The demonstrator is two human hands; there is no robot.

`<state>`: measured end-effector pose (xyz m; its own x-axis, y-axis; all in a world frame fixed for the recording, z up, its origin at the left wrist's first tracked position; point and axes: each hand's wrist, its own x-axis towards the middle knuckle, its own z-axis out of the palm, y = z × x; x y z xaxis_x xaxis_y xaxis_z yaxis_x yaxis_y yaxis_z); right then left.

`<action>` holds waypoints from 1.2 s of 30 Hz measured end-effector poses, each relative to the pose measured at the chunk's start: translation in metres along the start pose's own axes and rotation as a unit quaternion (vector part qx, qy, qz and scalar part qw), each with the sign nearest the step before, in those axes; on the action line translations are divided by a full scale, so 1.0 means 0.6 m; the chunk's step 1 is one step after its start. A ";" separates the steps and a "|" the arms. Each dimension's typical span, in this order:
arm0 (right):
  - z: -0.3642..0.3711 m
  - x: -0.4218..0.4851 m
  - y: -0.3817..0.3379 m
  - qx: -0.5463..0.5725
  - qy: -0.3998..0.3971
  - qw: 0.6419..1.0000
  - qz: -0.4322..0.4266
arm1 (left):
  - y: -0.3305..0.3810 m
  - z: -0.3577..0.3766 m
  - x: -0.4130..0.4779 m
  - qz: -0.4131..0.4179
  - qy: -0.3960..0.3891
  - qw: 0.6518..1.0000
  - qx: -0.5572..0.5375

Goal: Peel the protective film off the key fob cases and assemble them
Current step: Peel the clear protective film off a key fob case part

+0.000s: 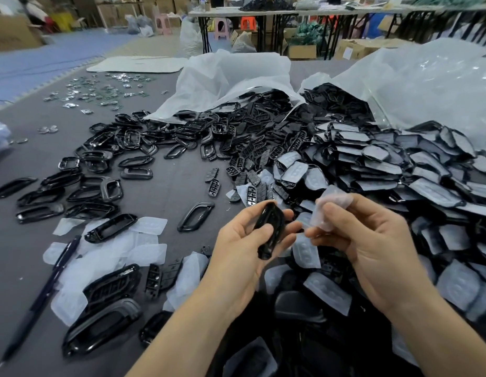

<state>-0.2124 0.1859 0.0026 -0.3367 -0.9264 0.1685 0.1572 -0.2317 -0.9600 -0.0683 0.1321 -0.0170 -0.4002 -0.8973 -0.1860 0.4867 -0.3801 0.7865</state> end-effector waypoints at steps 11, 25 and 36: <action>0.005 0.001 0.001 0.078 -0.037 0.995 0.056 | -0.001 -0.002 0.005 0.039 0.007 0.998 0.046; 0.003 0.003 0.001 0.103 0.003 0.992 0.071 | -0.006 -0.006 0.005 0.045 -0.006 0.994 0.103; -0.003 0.001 0.000 0.067 0.002 0.996 0.063 | -0.009 -0.006 0.004 0.034 -0.028 0.989 0.141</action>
<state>-0.2141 0.1856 0.0023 -0.3104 -0.9494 0.0477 0.3198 -0.1516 -0.9353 -0.0694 0.1312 -0.0240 -0.4193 -0.9023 -0.1003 0.2821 -0.2345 0.9303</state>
